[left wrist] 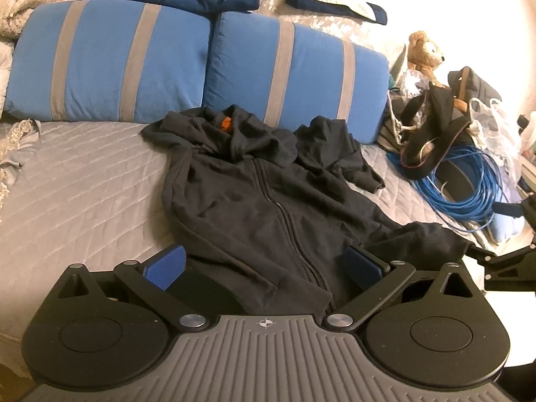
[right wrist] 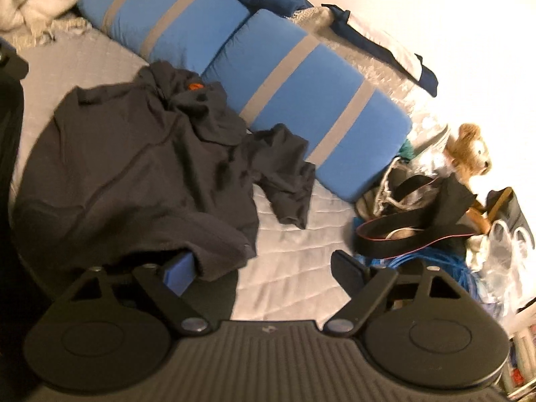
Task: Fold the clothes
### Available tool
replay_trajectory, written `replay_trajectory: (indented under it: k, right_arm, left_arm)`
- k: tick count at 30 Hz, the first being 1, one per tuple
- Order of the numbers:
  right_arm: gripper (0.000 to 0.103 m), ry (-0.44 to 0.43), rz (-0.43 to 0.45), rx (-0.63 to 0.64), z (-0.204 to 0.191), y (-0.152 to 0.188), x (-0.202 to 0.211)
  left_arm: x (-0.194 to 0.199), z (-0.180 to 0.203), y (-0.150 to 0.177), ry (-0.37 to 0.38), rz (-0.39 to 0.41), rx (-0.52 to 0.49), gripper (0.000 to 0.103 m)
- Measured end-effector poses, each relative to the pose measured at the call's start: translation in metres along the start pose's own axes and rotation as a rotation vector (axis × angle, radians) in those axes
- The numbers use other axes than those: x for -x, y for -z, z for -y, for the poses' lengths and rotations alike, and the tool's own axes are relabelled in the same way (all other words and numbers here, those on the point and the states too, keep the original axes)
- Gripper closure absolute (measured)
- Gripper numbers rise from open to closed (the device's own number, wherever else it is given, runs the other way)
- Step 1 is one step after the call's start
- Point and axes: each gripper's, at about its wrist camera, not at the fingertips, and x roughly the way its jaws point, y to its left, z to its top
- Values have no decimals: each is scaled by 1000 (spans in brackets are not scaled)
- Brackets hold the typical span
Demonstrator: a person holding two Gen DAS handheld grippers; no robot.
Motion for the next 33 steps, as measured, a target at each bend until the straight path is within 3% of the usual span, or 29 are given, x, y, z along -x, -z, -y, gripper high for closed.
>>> replay_trajectory:
  k: [5,11,14,20,22,26,29,33]
  right_arm:
    - [11,-80,-16,-89,6,-2,0]
    - [11,-64,-61,-258,16,-1,-12]
    - [11,3,-72,-209,11,1,-15]
    - [16,4,-28,-156,3,0,-16]
    - [28,9,-30,-141,-1,0,-21]
    - [40,7,-20,-143,-5,0,-24]
    - [55,-24,-19,-166,-6,0,-25]
    - [84,-64,-15,-148,-12,-2,-24]
  left_arm:
    - [1,0,1,7,5,6,0]
    - [3,0,0,12,10,4,0]
    - [4,0,0,8,13,7,0]
    - [4,-1,0,12,20,13,0]
    - [4,-1,1,9,20,14,0]
    - [5,-2,1,2,21,15,0]
    - [5,-1,1,-3,19,8,0]
    - [5,-1,1,-8,16,-2,0]
